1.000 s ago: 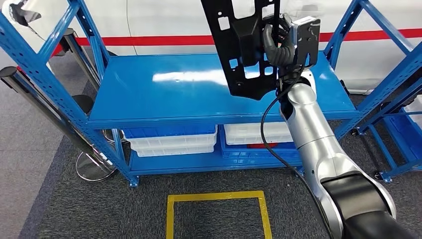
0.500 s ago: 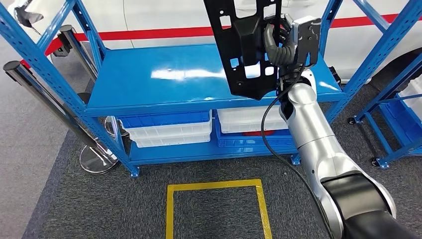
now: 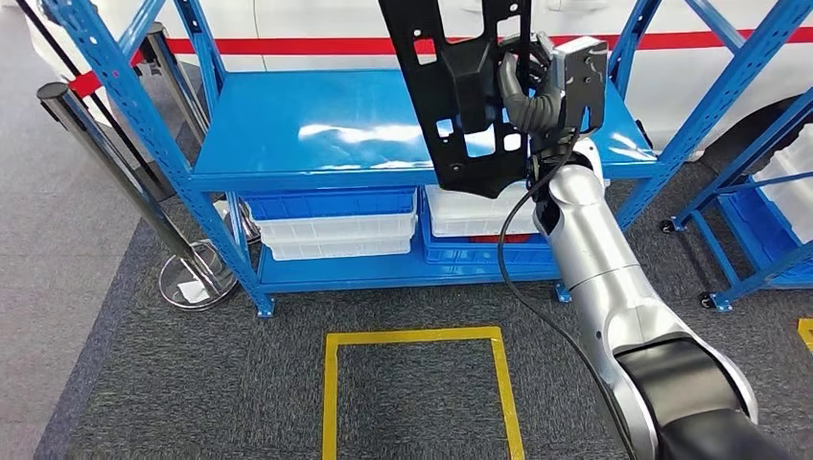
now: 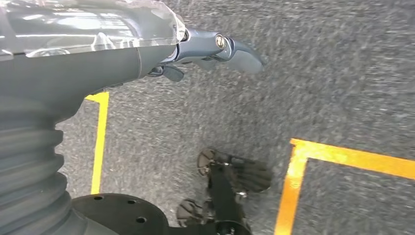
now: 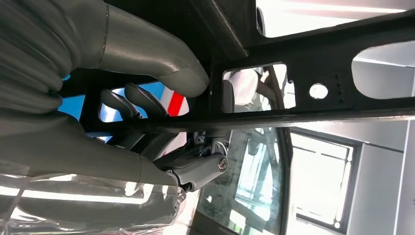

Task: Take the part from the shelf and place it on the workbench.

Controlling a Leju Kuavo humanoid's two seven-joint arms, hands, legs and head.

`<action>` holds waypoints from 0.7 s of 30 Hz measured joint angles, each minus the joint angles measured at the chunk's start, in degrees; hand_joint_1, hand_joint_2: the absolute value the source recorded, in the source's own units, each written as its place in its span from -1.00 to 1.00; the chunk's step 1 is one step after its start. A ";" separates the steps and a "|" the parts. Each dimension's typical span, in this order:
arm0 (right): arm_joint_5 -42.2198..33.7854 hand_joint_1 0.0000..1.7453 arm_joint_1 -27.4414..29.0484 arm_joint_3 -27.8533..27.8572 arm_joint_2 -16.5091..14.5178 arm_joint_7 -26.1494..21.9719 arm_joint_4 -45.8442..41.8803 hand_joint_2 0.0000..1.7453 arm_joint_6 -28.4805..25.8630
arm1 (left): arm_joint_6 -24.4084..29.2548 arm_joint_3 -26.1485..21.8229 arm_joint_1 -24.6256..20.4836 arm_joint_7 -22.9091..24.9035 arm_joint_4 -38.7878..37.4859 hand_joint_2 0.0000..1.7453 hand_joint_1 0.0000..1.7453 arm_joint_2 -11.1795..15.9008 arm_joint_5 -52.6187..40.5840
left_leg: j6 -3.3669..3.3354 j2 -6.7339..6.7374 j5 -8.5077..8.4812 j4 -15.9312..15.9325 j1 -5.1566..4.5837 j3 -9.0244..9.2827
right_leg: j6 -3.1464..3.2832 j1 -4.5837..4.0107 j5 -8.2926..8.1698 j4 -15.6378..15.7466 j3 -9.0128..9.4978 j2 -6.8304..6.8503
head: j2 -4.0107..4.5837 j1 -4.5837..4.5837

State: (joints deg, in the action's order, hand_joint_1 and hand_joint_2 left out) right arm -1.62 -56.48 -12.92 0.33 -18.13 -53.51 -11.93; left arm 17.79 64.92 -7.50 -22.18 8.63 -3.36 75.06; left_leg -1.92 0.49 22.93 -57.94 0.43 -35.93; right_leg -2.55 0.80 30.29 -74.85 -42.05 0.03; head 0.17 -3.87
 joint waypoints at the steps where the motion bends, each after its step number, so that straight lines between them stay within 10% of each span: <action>1: 0.01 1.00 -0.01 0.00 -0.01 0.01 0.00 1.00 0.00 | 0.00 0.00 0.00 0.00 0.00 1.00 -1.00 -0.01 0.00 | 0.14 -0.02 -0.46 -0.21 0.00 -0.75 | 0.13 -0.01 -1.48 2.67 2.38 0.00 | 0.00 0.00; 4: 0.05 1.00 -0.18 0.00 -0.07 0.00 -0.07 1.00 0.02 | -0.01 0.02 -0.05 -0.01 0.00 1.00 -1.00 -0.05 -0.02 | 0.88 -0.07 -1.62 -0.75 -0.16 -2.23 | 1.04 -0.35 -2.17 13.89 10.17 -0.05 | 0.00 -0.01; 8: 0.07 1.00 -0.25 0.00 -0.16 -0.03 -0.05 1.00 0.02 | -0.07 0.07 0.05 0.01 0.00 1.00 -1.00 -0.07 -0.05 | 2.14 -0.19 -2.48 -0.63 -0.23 -2.93 | 2.59 -0.36 -2.89 16.53 10.55 0.11 | 0.00 -0.03; 12: 0.07 1.00 -0.05 0.00 -0.39 0.01 -0.01 1.00 -0.01 | -0.05 0.09 0.13 0.15 0.00 1.00 -1.00 -0.10 -0.05 | 3.13 -0.34 6.69 -11.24 0.12 -6.29 | 3.78 -0.07 -5.43 16.86 8.03 0.34 | 0.00 -0.04; 14: 0.07 1.00 0.37 0.00 -0.44 0.01 0.00 1.00 -0.01 | -0.03 0.10 0.11 0.28 0.00 1.00 -1.00 -0.13 -0.05 | 3.45 -0.33 8.44 -16.75 0.29 -6.84 | 3.64 -0.08 -6.55 16.68 6.45 0.33 | 0.00 -0.04; 17: 0.07 1.00 1.05 0.00 -0.52 0.01 0.00 1.00 -0.01 | 0.01 0.11 0.08 0.38 0.00 1.00 -1.00 -0.16 -0.05 | 3.47 -0.33 5.11 -10.94 0.44 -0.92 | 3.06 0.02 -7.91 16.09 4.32 0.33 | -0.01 -0.04; 19: 0.07 1.00 1.16 0.01 -0.56 -0.02 -0.03 1.00 -0.02 | 0.02 0.11 0.04 0.39 0.00 1.00 -1.00 -0.17 -0.05 | 3.04 -0.45 5.08 -3.46 0.30 4.17 | 2.40 -0.07 -8.65 15.75 3.43 0.33 | -0.01 -0.04; 21: 0.07 1.00 1.14 0.02 -0.66 -0.06 -0.05 1.00 -0.01 | 0.02 0.11 0.06 0.39 0.00 1.00 -1.00 -0.24 -0.05 | 2.43 -0.63 5.66 -0.76 0.01 5.52 | 1.65 -0.13 -9.46 15.80 3.14 0.36 | -0.01 -0.03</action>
State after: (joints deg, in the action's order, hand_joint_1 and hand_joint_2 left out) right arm -1.55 -55.34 -12.90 -0.32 -18.19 -53.56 -11.94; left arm 17.81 65.02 -7.45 -21.79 8.63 -3.60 75.01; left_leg 0.51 -0.14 28.60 -58.69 0.44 -30.41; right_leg -0.90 0.68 20.83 -59.05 -38.91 0.39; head 0.16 -3.90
